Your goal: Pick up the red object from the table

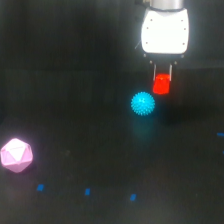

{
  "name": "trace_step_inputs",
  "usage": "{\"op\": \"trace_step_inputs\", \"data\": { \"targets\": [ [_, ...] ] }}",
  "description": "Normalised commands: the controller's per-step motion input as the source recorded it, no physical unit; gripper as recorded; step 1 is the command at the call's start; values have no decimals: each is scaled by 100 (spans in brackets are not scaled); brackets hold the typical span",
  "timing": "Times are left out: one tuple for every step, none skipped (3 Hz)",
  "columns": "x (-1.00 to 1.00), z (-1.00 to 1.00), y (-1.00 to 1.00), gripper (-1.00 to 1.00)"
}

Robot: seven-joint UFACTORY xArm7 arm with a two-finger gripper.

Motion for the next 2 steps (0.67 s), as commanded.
{"op": "trace_step_inputs", "data": {
  "targets": [
    [28, 36, -75, -100],
    [-31, -50, -40, -100]
  ]
}}
